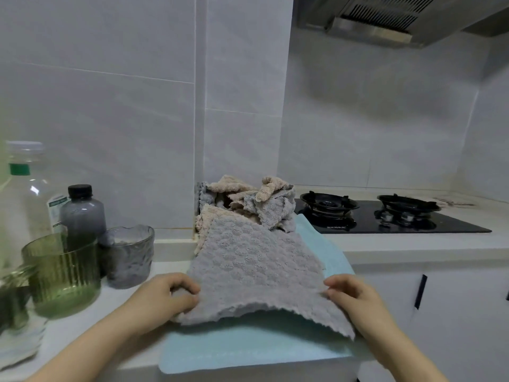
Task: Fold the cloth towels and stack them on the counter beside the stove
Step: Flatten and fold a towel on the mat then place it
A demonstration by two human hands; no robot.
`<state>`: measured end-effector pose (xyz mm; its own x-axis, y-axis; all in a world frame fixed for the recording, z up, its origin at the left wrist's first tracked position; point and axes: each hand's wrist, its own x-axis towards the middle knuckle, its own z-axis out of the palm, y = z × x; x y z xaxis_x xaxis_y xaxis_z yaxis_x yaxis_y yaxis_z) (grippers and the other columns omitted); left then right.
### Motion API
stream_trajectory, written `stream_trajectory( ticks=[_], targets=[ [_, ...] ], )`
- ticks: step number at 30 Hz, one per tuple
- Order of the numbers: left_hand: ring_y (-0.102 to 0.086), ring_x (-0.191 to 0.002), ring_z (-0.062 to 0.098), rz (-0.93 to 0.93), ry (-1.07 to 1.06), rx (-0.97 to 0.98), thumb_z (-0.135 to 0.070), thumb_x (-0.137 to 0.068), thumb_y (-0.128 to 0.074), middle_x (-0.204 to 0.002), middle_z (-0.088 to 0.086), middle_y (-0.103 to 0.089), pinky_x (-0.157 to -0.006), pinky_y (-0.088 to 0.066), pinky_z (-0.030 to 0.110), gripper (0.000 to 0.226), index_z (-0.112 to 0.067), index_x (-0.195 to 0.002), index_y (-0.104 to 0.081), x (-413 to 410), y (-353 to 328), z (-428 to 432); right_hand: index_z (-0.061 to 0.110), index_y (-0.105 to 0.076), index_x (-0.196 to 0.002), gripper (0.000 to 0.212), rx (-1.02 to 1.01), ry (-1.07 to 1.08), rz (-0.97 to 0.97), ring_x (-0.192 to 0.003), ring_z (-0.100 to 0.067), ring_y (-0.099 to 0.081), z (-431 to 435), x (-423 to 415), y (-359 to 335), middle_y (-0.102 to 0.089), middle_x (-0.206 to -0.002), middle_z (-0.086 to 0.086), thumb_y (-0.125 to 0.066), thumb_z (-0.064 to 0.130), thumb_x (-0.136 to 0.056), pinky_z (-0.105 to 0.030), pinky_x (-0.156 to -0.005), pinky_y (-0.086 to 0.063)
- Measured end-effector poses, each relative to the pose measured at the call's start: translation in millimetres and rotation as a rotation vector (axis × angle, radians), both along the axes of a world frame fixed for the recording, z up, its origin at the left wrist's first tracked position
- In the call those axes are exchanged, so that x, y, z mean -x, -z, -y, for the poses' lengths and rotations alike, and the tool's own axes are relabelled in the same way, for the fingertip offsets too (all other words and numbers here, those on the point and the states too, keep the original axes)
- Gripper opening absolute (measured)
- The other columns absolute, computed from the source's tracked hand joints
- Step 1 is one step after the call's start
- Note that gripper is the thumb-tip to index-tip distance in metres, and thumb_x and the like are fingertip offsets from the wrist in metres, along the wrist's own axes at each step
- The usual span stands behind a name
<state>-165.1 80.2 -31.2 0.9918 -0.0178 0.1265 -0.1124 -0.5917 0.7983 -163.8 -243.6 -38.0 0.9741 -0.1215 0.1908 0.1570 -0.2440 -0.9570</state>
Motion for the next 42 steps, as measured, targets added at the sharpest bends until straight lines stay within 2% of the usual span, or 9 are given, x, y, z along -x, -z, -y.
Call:
stream_trajectory(
  ticks=[6,11,16,20,24,28,31,35,42],
  targets=[
    [-0.048,-0.102,-0.01,0.038,0.254,-0.428,-0.077,-0.048,-0.063,-0.114,-0.026,-0.043,-0.084,-0.039,0.004,0.057,-0.05,-0.097,-0.054,19.2,6.0,-8.3,0.037,-0.06,-0.098,0.034,0.52,-0.389,0.04,-0.103,0.01,-0.052,-1.6,18.4,0.8,-0.059,-0.112,0.02,-0.076,0.038,-0.068,-0.004,-0.089,-0.038],
    [-0.049,-0.101,-0.009,0.168,0.331,-0.376,-0.048,-0.069,-0.073,-0.112,-0.017,-0.048,-0.083,-0.041,0.007,0.026,-0.043,-0.092,-0.06,21.6,12.2,-17.7,0.058,-0.041,-0.095,0.043,0.941,-0.433,0.166,-0.12,0.009,-0.026,-6.6,24.9,8.1,-0.026,-0.118,0.042,-0.072,0.044,-0.069,-0.001,-0.092,-0.02],
    [-0.05,-0.094,-0.003,0.304,0.285,-0.519,-0.035,-0.082,-0.061,-0.103,-0.016,-0.051,-0.074,-0.039,0.006,0.006,-0.039,-0.082,-0.058,31.9,12.0,-18.9,0.051,-0.052,-0.085,0.04,0.783,-0.414,0.195,-0.113,0.003,-0.047,-1.9,24.8,7.6,-0.051,-0.114,0.027,-0.069,0.016,-0.071,-0.01,-0.097,-0.036],
    [-0.056,-0.097,0.005,0.437,0.154,-0.654,-0.021,-0.088,-0.055,-0.119,-0.025,-0.04,-0.073,-0.036,0.01,0.013,-0.032,-0.089,-0.061,37.9,15.0,-15.2,0.05,-0.065,-0.074,0.029,0.686,-0.404,0.054,-0.106,-0.008,-0.061,7.5,31.5,0.9,-0.068,-0.104,0.012,-0.06,0.023,-0.065,-0.028,-0.095,-0.048],
    [-0.054,-0.093,0.011,0.601,0.121,-0.721,-0.033,-0.076,-0.048,-0.112,-0.006,-0.064,-0.068,-0.052,0.027,0.005,-0.032,-0.074,-0.053,41.8,14.9,-21.2,0.047,-0.065,-0.072,0.021,0.755,-0.309,0.051,-0.089,-0.007,-0.062,10.6,40.9,-5.3,-0.07,-0.092,0.009,-0.056,0.03,-0.078,-0.023,-0.084,-0.048],
    [-0.049,-0.085,-0.005,0.429,0.174,-0.589,-0.042,-0.08,-0.038,-0.078,-0.025,-0.058,-0.071,-0.041,0.017,0.014,-0.039,-0.074,-0.05,56.8,1.0,-18.4,0.035,-0.065,-0.081,0.018,0.766,-0.257,0.012,-0.078,-0.001,-0.057,13.8,52.1,-8.6,-0.067,-0.083,0.015,-0.059,0.018,-0.087,-0.015,-0.073,-0.043],
    [-0.053,-0.07,-0.003,0.213,0.265,-0.522,-0.03,-0.091,-0.052,-0.073,-0.019,-0.061,-0.063,-0.038,0.011,0.014,-0.039,-0.079,-0.054,65.6,-14.2,-16.9,0.029,-0.061,-0.065,0.02,0.696,-0.343,-0.102,-0.062,-0.003,-0.046,16.8,64.6,-23.0,-0.053,-0.057,0.016,-0.063,0.015,-0.08,-0.014,-0.059,-0.035],
    [-0.051,-0.057,0.0,-0.024,0.353,-0.267,-0.02,-0.089,-0.061,-0.06,-0.009,-0.058,-0.06,-0.04,0.012,0.004,-0.023,-0.087,-0.063,70.3,-37.6,-14.3,0.023,-0.062,-0.061,0.004,0.546,-0.421,-0.234,-0.062,-0.007,-0.053,21.1,79.9,-44.6,-0.057,-0.064,0.007,-0.058,0.025,-0.062,-0.013,-0.057,-0.037],
    [-0.045,-0.055,0.008,0.17,0.04,-0.13,-0.028,-0.084,-0.067,-0.057,-0.005,-0.052,-0.059,-0.037,0.023,0.007,-0.025,-0.078,-0.068,26.5,-42.8,2.1,0.006,-0.064,-0.078,0.015,0.464,-0.065,-0.075,-0.066,-0.014,-0.047,19.9,37.1,-36.3,-0.054,-0.067,0.0,-0.066,0.019,-0.084,-0.027,-0.063,-0.036]
  ],
)
